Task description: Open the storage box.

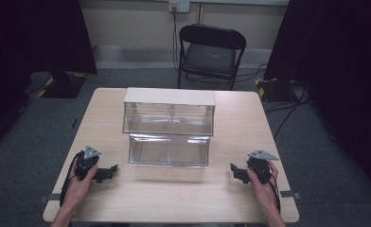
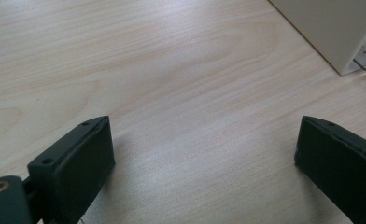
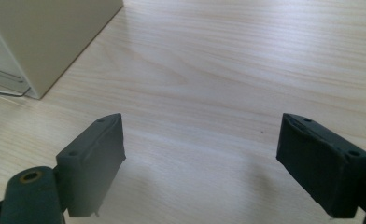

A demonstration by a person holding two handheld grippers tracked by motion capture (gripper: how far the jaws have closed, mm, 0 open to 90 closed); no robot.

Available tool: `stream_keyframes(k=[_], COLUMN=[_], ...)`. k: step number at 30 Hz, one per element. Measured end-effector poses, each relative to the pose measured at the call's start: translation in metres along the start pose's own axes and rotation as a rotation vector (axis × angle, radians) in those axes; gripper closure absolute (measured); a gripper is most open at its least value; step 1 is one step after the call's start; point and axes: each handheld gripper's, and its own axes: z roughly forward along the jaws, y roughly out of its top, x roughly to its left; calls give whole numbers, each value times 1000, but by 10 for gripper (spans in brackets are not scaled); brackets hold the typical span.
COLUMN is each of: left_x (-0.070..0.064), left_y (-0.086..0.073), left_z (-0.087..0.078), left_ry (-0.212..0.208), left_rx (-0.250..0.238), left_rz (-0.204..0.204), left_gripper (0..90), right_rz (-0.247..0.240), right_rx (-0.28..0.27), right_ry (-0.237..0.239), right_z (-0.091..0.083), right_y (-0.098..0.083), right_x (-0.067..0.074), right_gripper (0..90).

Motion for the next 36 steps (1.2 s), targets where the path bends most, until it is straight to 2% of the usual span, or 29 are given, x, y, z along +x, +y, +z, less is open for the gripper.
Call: stream_keyframes(k=[6, 12, 14, 20, 22, 34, 36], left_x=[0, 0, 0, -1, -1, 0, -1], left_y=[0, 0, 0, 0, 0, 0, 0], left_z=[0, 0, 0, 0, 0, 0, 0], left_ry=[2, 2, 2, 4, 5, 6, 6], left_rx=[0, -1, 0, 0, -1, 2, 0], left_rz=[-2, -2, -2, -4, -5, -5, -6], left_gripper=[41, 40, 40, 40, 40, 37, 37], right_rz=[-19, -66, -91, -99, -101, -195, -199], right_rx=[-27, -38, -38, -46, -39, -9, -1], right_ry=[44, 76, 105, 147, 178, 249, 257], right_z=[-5, -6, -4, -6, -6, -3, 0], right_y=[8, 13, 14, 18, 19, 35, 38], right_x=[14, 30, 39, 48, 53, 76, 82], right_gripper=[140, 140, 142, 142, 142, 139, 142])
